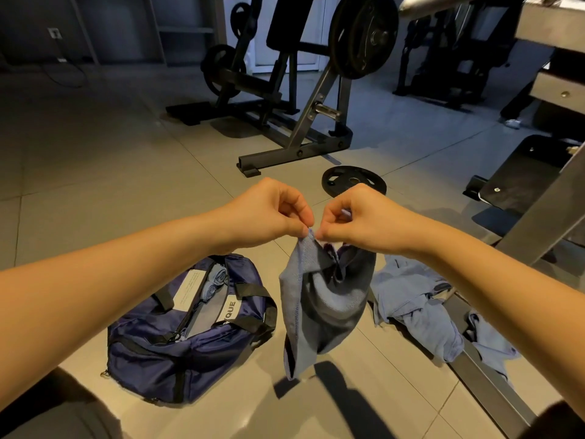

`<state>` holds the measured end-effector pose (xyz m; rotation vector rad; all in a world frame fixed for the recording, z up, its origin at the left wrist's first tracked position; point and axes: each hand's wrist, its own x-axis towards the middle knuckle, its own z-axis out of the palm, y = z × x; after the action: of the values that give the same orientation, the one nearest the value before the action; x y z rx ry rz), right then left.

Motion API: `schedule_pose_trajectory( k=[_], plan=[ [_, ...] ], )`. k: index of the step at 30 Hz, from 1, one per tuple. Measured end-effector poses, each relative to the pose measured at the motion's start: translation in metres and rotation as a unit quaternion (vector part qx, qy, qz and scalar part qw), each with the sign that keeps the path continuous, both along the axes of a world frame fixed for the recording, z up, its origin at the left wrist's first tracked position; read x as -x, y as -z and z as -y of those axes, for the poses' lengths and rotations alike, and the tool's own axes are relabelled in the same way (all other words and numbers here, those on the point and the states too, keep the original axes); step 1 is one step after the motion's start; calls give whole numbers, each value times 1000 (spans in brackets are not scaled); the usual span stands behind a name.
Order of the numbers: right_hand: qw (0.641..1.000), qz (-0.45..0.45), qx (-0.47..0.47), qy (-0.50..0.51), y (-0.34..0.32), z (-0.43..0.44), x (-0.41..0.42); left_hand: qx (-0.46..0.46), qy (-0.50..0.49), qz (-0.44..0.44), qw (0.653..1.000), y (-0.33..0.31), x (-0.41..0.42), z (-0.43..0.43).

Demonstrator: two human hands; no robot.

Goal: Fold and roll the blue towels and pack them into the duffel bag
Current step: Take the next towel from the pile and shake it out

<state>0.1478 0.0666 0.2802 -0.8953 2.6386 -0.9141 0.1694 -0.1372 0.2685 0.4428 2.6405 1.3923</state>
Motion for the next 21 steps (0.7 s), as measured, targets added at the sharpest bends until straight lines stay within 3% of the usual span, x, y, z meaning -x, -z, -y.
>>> schedule_pose_trajectory(
  k=[5,8,10,14,18,21],
  plan=[
    [971,35,100,215,13,-45,29,105,-80,-53,990,9,18,45],
    [917,24,178,357,28,-69,45,63,-131,-15,989,21,28,72],
    [891,21,212,400,33,-70,49,59,-134,-27,989,27,31,76],
    [882,74,235,402,33,-56,50,120,-161,-96,975,33,35,73],
    [900,152,284,293,26,-57,45,108,-225,-82,965,34,40,80],
    [921,160,264,239,26,-60,43,75,-246,-60,965,36,42,85]
  ],
)
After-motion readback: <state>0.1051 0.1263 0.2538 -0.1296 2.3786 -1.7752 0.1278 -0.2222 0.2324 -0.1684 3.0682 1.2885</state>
